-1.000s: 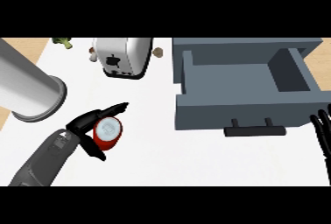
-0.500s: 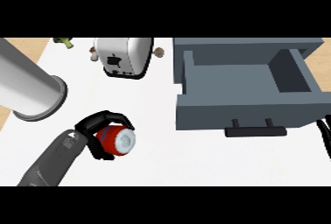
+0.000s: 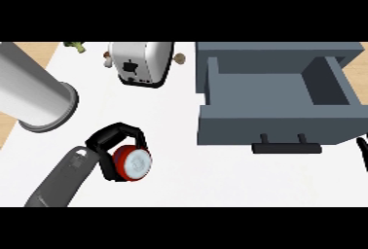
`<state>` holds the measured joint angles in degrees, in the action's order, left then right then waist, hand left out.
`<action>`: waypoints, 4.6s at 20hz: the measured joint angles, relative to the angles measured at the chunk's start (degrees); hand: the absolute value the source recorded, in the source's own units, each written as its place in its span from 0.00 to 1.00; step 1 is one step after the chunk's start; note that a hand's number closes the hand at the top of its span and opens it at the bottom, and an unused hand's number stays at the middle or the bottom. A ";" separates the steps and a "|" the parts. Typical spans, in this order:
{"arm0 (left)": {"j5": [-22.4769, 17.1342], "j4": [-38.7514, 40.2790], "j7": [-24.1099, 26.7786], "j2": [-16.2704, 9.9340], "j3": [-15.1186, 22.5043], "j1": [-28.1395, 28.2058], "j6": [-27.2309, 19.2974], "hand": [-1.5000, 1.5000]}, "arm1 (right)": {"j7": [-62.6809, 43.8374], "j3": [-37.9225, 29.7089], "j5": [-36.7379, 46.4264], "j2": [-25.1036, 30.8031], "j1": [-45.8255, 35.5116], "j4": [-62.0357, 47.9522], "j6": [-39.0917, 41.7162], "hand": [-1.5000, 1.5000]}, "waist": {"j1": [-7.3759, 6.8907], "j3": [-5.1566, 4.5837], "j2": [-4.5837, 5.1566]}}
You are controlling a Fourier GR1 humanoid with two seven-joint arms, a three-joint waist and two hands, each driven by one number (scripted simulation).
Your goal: Pick up the can, place it into the drawer and close the drawer
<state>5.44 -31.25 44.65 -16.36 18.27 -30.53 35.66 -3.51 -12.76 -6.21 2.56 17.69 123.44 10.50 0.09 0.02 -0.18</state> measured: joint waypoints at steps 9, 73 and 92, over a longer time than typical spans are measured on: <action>-16.47 0.14 -8.18 3.16 -20.17 1.99 -24.37 1.00 | -0.02 -1.78 -0.85 -0.13 1.57 1.03 -0.29 0.00 | -1.75 0.11 -0.48; -28.56 3.60 -49.96 16.36 5.33 -54.40 -69.08 1.00 | -3.44 -2.91 0.33 0.49 -7.20 -1.29 0.99 0.00 | 4.45 0.12 1.19; -33.65 9.75 -43.86 16.36 15.97 -52.42 -74.22 0.00 | -4.56 -1.39 1.35 0.93 -10.61 -1.50 0.64 0.00 | 6.78 0.16 1.87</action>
<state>-28.22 -21.49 0.80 -0.01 34.24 -82.95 -38.56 -8.07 -14.15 -4.86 3.49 7.08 121.93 11.14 6.87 0.17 1.68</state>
